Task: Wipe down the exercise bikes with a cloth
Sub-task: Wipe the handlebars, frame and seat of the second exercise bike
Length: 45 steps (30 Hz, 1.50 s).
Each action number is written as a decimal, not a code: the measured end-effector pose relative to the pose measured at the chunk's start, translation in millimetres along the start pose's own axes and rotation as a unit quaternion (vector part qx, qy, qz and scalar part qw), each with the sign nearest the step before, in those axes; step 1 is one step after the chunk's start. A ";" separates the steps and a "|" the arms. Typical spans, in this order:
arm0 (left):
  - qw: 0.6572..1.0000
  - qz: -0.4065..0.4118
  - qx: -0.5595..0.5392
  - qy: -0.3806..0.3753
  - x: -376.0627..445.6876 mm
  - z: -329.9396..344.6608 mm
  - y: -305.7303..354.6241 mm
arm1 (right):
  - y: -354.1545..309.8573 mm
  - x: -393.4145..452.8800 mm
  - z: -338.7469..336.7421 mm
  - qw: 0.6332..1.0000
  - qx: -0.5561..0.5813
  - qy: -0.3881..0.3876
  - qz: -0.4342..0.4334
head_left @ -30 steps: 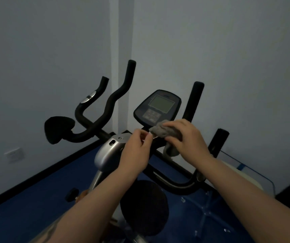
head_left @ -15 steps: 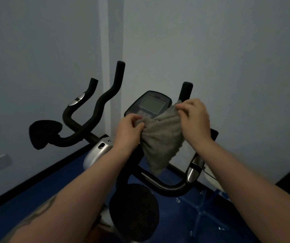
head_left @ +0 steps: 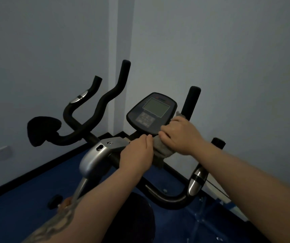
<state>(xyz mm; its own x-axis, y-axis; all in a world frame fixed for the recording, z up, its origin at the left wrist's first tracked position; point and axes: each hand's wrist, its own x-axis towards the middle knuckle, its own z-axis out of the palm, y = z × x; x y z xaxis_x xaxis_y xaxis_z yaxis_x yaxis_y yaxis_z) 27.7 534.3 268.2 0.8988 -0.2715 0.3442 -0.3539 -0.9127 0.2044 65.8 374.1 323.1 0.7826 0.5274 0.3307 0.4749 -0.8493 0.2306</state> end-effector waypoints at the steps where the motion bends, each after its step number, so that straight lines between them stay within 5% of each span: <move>1: 1.000 0.003 0.005 0.005 -1.2 0.3 -0.2 | 6.2 2.1 -1.9 1.000 -0.008 -0.001 -0.008; 7: 0.999 -0.010 -0.027 0.018 -1.4 -1.2 1.6 | -42.6 -14.1 27.3 0.985 -0.015 0.129 0.115; 12: 1.000 0.007 0.015 0.005 -3.5 0.2 0.5 | 14.1 3.9 -3.3 0.996 -0.078 -0.014 -0.048; 19: 0.999 -0.026 -0.042 0.010 -5.8 -2.1 1.4 | -31.7 -4.2 15.3 0.995 -0.020 0.010 0.096; 26: 0.987 -0.084 -0.136 0.016 -6.7 -6.6 1.0 | 7.1 -2.8 -14.0 0.997 -0.044 -0.043 -0.045; 32: 0.940 -0.133 -0.310 0.052 -1.4 -4.9 4.3 | 0.8 -13.4 -10.6 0.988 0.066 0.102 0.095; 34: 0.946 -0.083 -0.309 0.050 -3.4 -4.6 5.5 | -23.4 -25.5 -1.6 0.953 0.116 0.192 0.205; 36: 0.953 -0.059 -0.295 0.043 -4.3 -4.2 6.1 | -49.6 -33.1 5.0 0.871 0.214 0.273 0.348; 40: 0.955 -0.064 -0.289 0.034 -4.7 -2.0 7.9 | -75.4 -30.8 9.1 0.698 0.453 0.253 0.493; 43: 0.949 -0.067 -0.305 0.042 -4.5 -4.6 8.6 | -77.4 -19.9 5.7 0.647 0.503 0.243 0.519; 45: 0.944 -0.067 -0.319 0.042 -5.1 -5.7 9.3 | -80.7 -11.5 7.4 0.655 0.499 0.240 0.515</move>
<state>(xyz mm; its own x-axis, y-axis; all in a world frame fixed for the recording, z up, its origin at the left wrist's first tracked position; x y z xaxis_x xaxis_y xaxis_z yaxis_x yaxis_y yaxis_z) 18.4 528.9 273.5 0.9324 -0.1180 0.3416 -0.3466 -0.5600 0.7525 21.5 436.4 293.9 0.7919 -0.5931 0.1455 0.0084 -0.2278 -0.9737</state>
